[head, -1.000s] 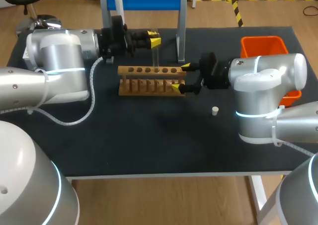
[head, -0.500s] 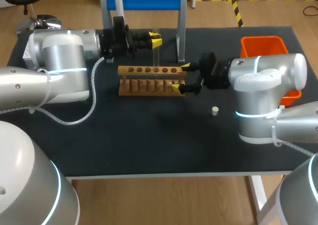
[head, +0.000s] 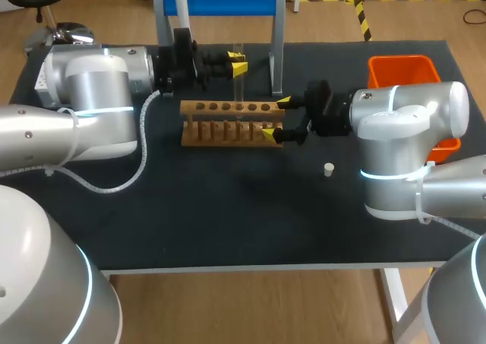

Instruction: Invert the test tube, pick up the pipette, mount the tip to pipette, aspirate from beaker and dispense into the tube, eject the tip, return the pipette, and cap with the stopper.

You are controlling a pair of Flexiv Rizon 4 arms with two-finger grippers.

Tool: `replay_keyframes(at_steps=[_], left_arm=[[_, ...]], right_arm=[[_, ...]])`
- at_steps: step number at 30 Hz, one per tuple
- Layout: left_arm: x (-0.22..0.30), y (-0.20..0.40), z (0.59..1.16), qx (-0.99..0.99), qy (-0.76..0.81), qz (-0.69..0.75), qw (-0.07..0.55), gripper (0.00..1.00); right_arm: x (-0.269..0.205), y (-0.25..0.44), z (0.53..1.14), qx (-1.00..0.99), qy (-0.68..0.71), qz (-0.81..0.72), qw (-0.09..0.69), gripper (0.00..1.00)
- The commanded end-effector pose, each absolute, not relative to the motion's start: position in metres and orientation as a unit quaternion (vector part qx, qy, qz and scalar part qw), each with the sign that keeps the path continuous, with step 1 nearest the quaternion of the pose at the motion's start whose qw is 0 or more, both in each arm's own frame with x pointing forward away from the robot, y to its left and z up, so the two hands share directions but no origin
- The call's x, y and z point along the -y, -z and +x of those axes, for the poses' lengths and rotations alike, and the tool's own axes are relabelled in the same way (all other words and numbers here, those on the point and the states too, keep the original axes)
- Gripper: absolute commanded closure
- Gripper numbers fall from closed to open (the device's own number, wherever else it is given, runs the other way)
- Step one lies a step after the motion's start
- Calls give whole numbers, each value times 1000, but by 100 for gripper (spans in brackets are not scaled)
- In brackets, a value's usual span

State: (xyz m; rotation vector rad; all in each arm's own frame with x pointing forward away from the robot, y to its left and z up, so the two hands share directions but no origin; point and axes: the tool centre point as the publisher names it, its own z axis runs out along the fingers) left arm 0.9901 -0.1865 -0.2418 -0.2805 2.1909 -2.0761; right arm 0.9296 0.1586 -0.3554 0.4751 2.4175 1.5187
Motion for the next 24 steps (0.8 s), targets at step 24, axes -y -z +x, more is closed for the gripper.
replay_keyframes(at_steps=[24], left_arm=[[185, 250, 990, -718, 686, -95, 75, 100]], right_arm=[[-158, 355, 930, -829, -520, 162, 122, 0]])
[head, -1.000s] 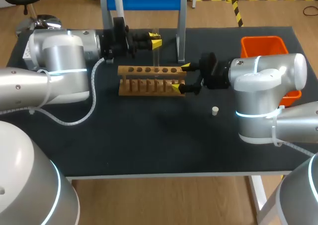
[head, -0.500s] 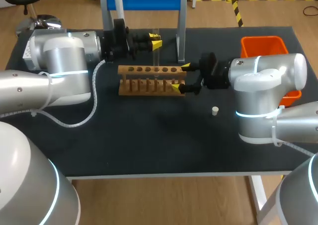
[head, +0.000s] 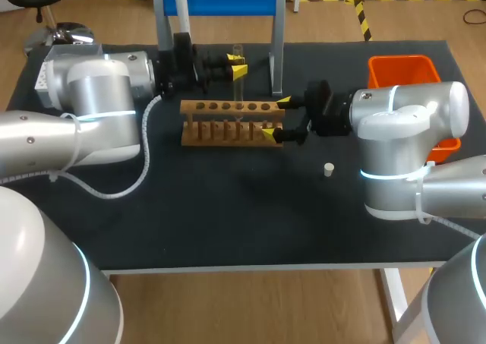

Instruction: Invert the test tube, pick up the pipette, mount the tip to pipette, aspirate from beaker and dispense into the tube, eject the tip, return the pipette, and cap with the stopper.

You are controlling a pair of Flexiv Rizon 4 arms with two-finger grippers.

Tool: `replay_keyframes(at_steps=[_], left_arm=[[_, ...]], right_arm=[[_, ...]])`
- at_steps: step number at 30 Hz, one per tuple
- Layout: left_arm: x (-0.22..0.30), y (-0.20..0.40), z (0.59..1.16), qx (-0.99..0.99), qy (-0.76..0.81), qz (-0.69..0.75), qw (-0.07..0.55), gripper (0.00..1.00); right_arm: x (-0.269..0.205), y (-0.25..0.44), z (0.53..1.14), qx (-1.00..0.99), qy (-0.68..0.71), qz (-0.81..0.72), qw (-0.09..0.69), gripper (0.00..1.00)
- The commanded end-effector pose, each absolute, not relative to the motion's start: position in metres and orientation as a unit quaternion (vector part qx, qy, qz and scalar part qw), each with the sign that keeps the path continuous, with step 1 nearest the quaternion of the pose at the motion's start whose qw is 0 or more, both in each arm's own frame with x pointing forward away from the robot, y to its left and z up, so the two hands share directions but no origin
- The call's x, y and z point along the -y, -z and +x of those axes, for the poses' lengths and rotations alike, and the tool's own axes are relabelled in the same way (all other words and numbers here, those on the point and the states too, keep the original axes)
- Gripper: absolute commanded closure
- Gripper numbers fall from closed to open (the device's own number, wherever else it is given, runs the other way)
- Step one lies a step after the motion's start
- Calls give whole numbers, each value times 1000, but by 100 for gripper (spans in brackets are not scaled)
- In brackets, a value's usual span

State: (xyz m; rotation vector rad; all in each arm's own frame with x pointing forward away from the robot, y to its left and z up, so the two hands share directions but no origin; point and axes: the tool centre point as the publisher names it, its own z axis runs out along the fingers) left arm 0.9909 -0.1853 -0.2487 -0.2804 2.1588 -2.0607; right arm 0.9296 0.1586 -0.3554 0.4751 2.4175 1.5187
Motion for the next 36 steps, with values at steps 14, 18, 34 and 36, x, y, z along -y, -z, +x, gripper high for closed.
replay_keyframes(at_steps=[14, 18, 34, 36], left_arm=[[189, 257, 991, -718, 686, -92, 76, 100], [189, 259, 992, -721, 681, -94, 82, 100], [191, 264, 992, -732, 667, -94, 98, 100], [191, 265, 992, -733, 667, -94, 98, 100]], right_arm=[[-158, 355, 930, -829, -520, 162, 122, 0], [-158, 355, 930, -829, -520, 162, 122, 0], [-158, 355, 930, -829, -520, 162, 122, 0], [-158, 355, 930, -829, -520, 162, 122, 0]])
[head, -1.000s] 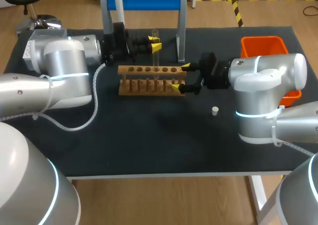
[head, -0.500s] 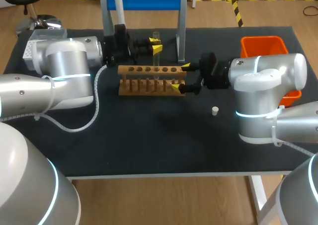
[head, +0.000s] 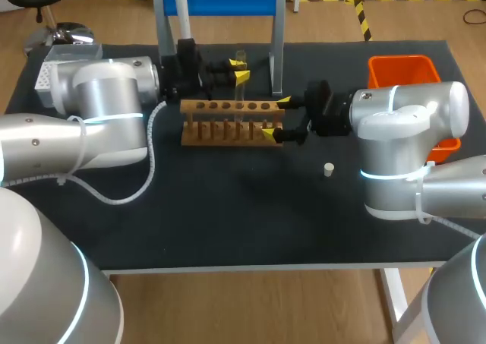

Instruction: Invert the test tube, pick up the pipette, mount the tip to pipette, aspirate from beaker and dispense into the tube, eject the tip, return the pipette, and cap with the stopper.

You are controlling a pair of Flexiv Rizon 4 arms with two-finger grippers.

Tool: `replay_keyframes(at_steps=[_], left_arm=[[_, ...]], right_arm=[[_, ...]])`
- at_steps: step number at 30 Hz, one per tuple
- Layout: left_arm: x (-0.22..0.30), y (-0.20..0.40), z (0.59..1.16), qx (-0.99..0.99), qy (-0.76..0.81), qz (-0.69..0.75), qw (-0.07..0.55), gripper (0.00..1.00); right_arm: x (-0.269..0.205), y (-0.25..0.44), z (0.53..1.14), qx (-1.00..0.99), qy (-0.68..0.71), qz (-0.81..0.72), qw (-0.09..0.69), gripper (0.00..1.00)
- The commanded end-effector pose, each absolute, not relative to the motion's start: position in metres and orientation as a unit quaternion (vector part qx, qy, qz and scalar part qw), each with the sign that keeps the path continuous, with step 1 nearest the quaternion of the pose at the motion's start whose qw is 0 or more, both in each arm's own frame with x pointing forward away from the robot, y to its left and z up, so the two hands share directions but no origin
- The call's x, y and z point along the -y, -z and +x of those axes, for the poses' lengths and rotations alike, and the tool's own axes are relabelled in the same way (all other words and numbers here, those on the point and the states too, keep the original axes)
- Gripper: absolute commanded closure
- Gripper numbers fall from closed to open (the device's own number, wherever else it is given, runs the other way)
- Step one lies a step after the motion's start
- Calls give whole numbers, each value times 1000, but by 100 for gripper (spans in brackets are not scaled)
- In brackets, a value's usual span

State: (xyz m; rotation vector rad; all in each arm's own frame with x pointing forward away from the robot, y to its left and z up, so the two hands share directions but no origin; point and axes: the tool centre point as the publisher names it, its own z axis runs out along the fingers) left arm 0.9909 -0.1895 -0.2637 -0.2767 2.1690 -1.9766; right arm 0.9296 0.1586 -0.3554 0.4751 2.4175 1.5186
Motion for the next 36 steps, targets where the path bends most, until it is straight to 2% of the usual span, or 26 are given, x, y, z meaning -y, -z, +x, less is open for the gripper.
replay_keyframes(at_steps=[1, 36], left_arm=[[191, 265, 992, -733, 667, -94, 98, 100], [190, 280, 993, -730, 670, -117, 75, 100]], right_arm=[[-158, 355, 930, -829, -520, 162, 122, 0], [-158, 355, 930, -829, -520, 162, 122, 0]])
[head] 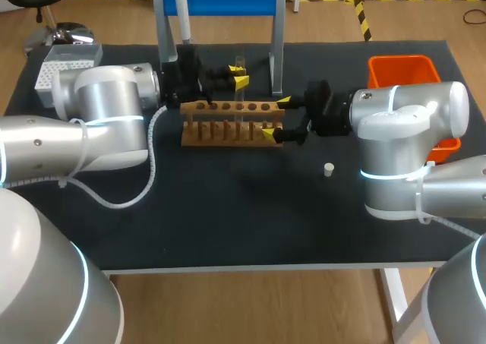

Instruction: Invert the test tube, pick up the pipette, mount the tip to pipette, aspirate from beaker and dispense into the tube, eject the tip, return the pipette, and cap with the stopper.

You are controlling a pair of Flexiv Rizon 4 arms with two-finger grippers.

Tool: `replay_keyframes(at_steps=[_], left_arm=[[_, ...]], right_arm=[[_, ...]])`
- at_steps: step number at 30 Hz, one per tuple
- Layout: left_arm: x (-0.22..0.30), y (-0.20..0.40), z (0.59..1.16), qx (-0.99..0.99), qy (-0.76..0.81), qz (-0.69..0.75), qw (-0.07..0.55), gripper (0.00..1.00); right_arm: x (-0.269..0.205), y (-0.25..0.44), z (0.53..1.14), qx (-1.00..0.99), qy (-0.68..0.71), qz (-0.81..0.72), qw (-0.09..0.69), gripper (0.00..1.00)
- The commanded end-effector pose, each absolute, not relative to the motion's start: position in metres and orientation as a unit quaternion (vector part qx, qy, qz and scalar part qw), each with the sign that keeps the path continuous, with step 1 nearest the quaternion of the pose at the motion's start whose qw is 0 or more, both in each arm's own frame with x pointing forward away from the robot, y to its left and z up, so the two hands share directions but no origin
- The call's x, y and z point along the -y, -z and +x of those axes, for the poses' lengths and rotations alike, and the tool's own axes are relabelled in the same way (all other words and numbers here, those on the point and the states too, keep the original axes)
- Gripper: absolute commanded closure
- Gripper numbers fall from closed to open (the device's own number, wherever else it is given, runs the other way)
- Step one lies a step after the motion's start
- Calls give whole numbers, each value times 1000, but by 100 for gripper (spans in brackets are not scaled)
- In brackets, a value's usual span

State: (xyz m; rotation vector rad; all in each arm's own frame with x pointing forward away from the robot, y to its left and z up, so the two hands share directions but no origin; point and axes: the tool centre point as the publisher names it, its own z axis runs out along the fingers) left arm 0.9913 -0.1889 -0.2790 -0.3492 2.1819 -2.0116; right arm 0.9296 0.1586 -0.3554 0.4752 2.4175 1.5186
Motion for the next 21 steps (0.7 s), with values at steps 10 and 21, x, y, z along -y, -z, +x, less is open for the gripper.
replay_keyframes(at_steps=[10, 21], left_arm=[[190, 283, 993, -733, 665, -123, 71, 100], [189, 285, 993, -735, 663, -127, 71, 0]], right_arm=[[-158, 355, 930, -829, -520, 162, 122, 0], [-158, 355, 930, -829, -520, 162, 122, 0]])
